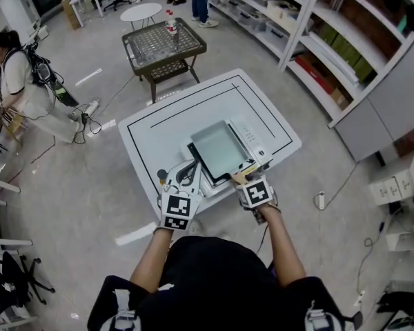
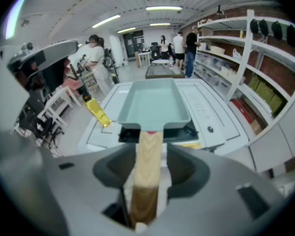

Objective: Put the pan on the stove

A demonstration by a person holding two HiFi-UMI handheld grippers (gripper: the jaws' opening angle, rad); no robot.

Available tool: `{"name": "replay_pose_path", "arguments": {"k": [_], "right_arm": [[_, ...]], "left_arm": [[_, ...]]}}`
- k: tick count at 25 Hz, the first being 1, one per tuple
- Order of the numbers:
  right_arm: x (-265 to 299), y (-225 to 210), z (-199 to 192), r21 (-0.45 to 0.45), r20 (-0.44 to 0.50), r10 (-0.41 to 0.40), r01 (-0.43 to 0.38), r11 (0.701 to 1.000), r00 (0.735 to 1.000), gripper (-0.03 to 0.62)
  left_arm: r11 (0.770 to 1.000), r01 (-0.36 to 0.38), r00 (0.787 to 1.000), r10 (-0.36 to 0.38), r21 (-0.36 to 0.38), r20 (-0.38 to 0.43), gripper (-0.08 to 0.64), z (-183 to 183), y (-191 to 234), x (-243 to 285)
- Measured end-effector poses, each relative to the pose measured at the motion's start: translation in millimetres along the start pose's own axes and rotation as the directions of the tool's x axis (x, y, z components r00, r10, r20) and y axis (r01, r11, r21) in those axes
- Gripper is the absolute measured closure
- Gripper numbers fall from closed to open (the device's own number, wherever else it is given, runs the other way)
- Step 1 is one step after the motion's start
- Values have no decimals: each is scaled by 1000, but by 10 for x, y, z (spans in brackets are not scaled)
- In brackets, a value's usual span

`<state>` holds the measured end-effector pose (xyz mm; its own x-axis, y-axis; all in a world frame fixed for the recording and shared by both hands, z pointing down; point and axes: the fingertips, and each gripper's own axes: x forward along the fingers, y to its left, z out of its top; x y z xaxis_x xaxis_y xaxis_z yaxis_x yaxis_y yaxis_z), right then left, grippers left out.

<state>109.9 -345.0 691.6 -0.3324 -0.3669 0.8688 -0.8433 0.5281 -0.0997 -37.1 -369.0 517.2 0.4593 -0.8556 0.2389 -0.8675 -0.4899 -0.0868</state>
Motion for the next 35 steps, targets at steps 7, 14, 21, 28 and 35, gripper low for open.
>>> {"name": "replay_pose_path", "arguments": {"k": [7, 14, 21, 28, 35], "right_arm": [[-509, -72, 528, 37, 201, -31, 24, 999, 979, 399], [-1192, -195, 1080, 64, 459, -159, 147, 987, 874, 509], [-1802, -328, 1362, 169, 677, -272, 216, 962, 684, 558], [-1929, -356, 1318, 188, 717, -292, 228, 955, 633, 558], [-1942, -350, 1287, 182, 720, -282, 220, 958, 633, 558]], "left_arm": [[999, 23, 999, -24, 31, 35, 535, 192, -37, 39], [997, 50, 996, -54, 58, 69, 535, 401, -96, 88], [996, 49, 993, -56, 70, 103, 537, 564, -59, 90], [996, 46, 991, -55, 77, 122, 535, 669, -49, 62], [995, 46, 989, -57, 84, 135, 536, 731, -61, 40]]}}
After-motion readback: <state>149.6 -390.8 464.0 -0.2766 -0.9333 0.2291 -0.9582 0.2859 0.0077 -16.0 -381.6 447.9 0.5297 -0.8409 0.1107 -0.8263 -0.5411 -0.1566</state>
